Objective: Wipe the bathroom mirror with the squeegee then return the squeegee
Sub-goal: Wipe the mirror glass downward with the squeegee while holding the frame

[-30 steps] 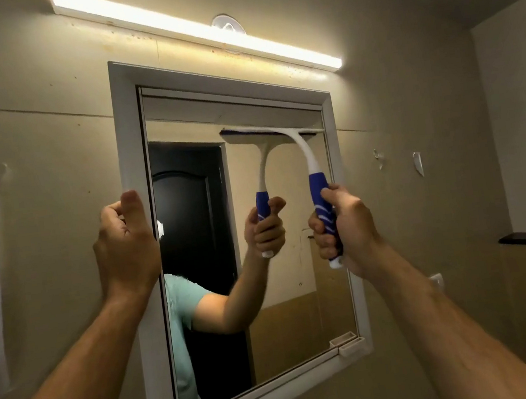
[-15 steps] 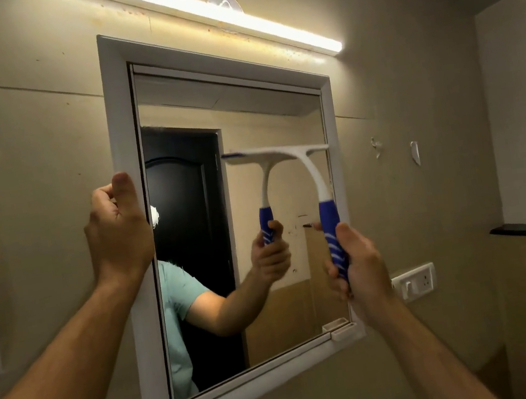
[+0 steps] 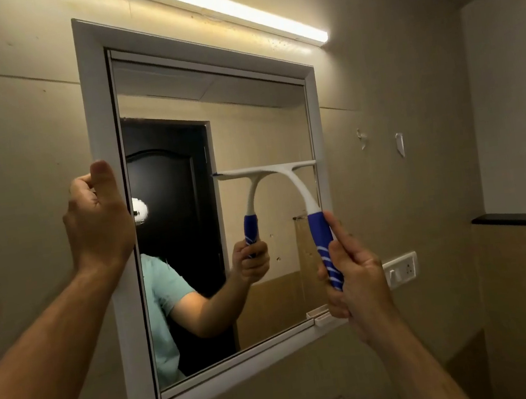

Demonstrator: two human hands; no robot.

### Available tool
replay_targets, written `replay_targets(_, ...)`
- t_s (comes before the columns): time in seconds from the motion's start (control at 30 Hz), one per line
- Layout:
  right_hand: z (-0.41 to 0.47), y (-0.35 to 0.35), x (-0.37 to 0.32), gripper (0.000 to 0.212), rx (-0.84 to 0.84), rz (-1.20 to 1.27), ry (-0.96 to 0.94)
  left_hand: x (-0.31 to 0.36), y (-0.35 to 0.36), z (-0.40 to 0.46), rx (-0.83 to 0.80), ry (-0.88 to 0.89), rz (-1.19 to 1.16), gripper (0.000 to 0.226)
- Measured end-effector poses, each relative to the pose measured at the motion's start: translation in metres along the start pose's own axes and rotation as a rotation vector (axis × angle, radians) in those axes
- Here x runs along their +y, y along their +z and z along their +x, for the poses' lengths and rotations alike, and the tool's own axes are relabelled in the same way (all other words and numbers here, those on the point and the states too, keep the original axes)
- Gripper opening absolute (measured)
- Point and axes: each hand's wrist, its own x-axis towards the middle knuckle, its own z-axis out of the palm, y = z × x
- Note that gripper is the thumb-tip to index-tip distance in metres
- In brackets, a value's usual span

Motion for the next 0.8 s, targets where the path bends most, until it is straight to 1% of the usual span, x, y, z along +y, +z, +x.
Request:
replay_targets(0.1, 0.01, 0.003, -0.014, 0.034, 0.027, -0.038, -0.053, -0.001, 0.0, 0.001, 0.002, 0.007, 0.0, 0.056)
replay_targets(0.23, 0.024, 0.007, -0.028, 0.035, 0.012, -0.09, -0.076, -0.002, 0.0, 0.001, 0.0, 0.005, -0.002, 0.057)
replay_targets(0.37, 0.011, 0.0, -0.009, 0.037, 0.006, -0.079, -0.021, -0.003, 0.001, 0.002, 0.004, -0.002, -0.004, 0.063)
replay_targets(0.5, -0.014, -0.01, 0.018, 0.039, -0.025, -0.016, 0.048, -0.002, 0.001, 0.002, 0.011, -0.004, -0.004, 0.061)
replay_targets(0.6, -0.017, -0.013, 0.023, 0.039, -0.071, -0.002, 0.046, 0.0, 0.0, 0.0, 0.015, -0.003, 0.007, 0.057)
replay_targets(0.67, -0.007, -0.014, 0.017, 0.037, -0.076, -0.047, 0.026, 0.0, 0.0, 0.0, 0.017, 0.001, 0.009, 0.061)
replay_targets(0.8, 0.013, -0.011, -0.003, 0.045, -0.026, -0.179, -0.04, -0.002, 0.0, 0.001, 0.011, -0.002, 0.009, 0.064)
